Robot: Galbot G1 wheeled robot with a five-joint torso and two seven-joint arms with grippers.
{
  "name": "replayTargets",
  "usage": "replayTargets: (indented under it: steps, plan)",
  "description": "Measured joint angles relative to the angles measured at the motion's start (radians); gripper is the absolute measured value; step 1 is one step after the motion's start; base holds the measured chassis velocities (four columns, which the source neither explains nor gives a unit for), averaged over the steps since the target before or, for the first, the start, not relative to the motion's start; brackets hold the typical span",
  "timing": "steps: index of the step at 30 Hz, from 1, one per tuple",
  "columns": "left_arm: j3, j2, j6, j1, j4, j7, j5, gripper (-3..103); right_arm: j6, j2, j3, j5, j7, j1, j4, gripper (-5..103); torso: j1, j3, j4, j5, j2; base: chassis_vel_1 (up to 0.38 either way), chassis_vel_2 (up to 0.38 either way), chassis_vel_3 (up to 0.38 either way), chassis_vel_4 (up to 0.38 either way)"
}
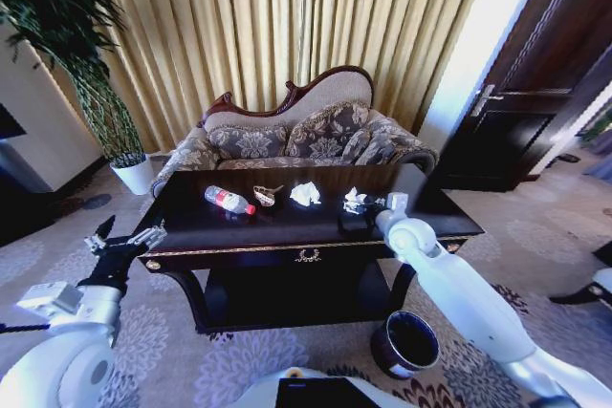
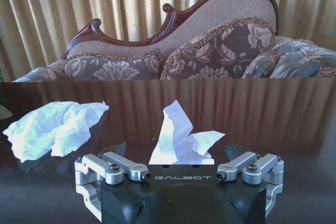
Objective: Move to the front of the table and place the trash on the table into the trash bin.
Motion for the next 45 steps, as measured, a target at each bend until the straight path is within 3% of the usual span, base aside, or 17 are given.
replayTargets:
  steps: [6, 11, 13, 14, 17, 21, 24, 32, 41, 45]
  plan:
    - [-0.004, -0.004, -0.004, 0.003, 0.000, 0.006, 0.000, 100, 0.007, 0.019, -0.011, -0.007, -0.001, 0.017, -0.025, 101, 0.000, 0.000, 0.0000, 0.0000, 0.000, 0.000, 0.000, 0.000, 0.000]
    - [-0.004, -0.003, -0.005, 0.003, 0.000, 0.010, 0.001, 100, 0.026, 0.018, -0.010, -0.021, -0.001, 0.011, -0.025, 82, 0.000, 0.000, 0.0000, 0.0001, 0.000, 0.000, 0.000, 0.000, 0.000]
    - [-0.003, -0.003, -0.006, 0.003, 0.000, 0.011, 0.001, 100, 0.027, 0.017, -0.008, -0.022, -0.001, 0.009, -0.023, 82, 0.000, 0.000, 0.0000, 0.0001, 0.000, 0.000, 0.000, 0.000, 0.000]
    - [-0.001, -0.003, -0.006, 0.003, 0.000, 0.014, 0.001, 100, 0.029, 0.014, -0.002, -0.024, -0.001, 0.003, -0.019, 71, 0.000, 0.000, 0.0000, -0.0001, 0.000, 0.000, 0.000, 0.000, 0.000]
    - [0.003, -0.005, -0.007, 0.003, 0.002, 0.017, 0.003, 100, 0.031, 0.009, 0.007, -0.027, -0.002, -0.008, -0.013, 65, 0.000, 0.000, 0.0000, 0.0000, 0.000, 0.000, 0.000, 0.000, 0.000]
    - [0.008, -0.009, -0.009, 0.006, 0.004, 0.018, 0.006, 100, 0.036, 0.003, 0.027, -0.040, -0.022, -0.031, -0.003, 44, 0.000, 0.000, -0.0001, 0.0000, 0.000, 0.000, 0.000, 0.000, 0.000]
    - [0.008, -0.009, -0.010, 0.007, 0.003, 0.019, 0.006, 100, 0.038, 0.003, 0.032, -0.042, -0.024, -0.037, 0.001, 38, 0.000, 0.000, 0.0000, 0.0000, 0.000, 0.000, 0.000, 0.000, 0.000]
    - [0.009, -0.010, -0.025, 0.009, 0.003, 0.021, 0.008, 100, 0.046, 0.001, 0.045, -0.043, -0.025, -0.054, 0.013, 6, 0.000, 0.000, 0.0000, 0.0000, 0.000, 0.000, 0.000, 0.000, 0.000]
    - [0.012, -0.009, -0.028, 0.007, 0.003, 0.022, 0.008, 100, 0.073, -0.027, 0.072, -0.039, -0.025, -0.067, 0.059, 0, 0.000, 0.000, 0.0000, 0.0001, 0.000, 0.000, 0.000, 0.000, 0.000]
    - [0.013, -0.008, -0.028, 0.005, 0.003, 0.022, 0.008, 100, 0.081, -0.063, 0.141, -0.024, -0.022, -0.100, 0.143, 0, 0.000, 0.000, 0.0003, 0.0001, 0.000, 0.000, 0.000, 0.000, 0.000]
